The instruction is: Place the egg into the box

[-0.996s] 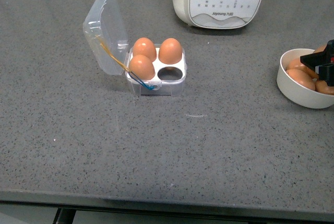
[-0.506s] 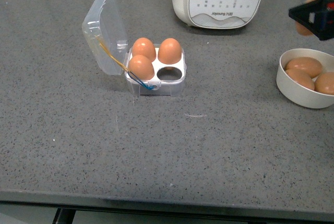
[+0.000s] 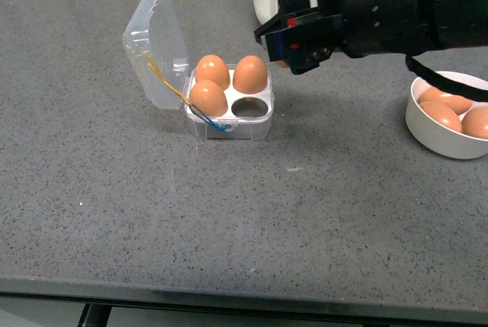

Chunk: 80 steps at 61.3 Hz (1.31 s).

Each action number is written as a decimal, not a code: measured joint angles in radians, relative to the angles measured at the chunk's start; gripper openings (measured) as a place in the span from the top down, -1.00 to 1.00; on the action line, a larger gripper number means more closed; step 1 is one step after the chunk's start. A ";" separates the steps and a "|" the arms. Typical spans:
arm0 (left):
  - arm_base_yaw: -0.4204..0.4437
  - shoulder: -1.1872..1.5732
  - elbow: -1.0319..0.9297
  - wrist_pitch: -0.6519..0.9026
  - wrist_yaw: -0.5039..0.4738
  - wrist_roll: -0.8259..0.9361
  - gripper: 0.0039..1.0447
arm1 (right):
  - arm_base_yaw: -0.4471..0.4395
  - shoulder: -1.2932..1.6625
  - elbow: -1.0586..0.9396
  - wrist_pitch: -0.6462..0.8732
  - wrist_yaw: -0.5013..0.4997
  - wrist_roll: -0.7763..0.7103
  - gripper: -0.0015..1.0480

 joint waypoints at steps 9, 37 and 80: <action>0.000 0.000 0.000 0.000 0.000 0.000 -0.88 | 0.024 0.039 0.035 -0.005 0.001 0.003 0.18; 0.000 0.000 0.000 0.000 0.000 0.000 -0.88 | 0.055 0.120 0.077 -0.004 0.013 0.008 0.19; 0.000 0.000 0.000 0.000 0.000 0.000 -0.88 | 0.074 0.158 0.087 0.012 0.018 0.009 0.19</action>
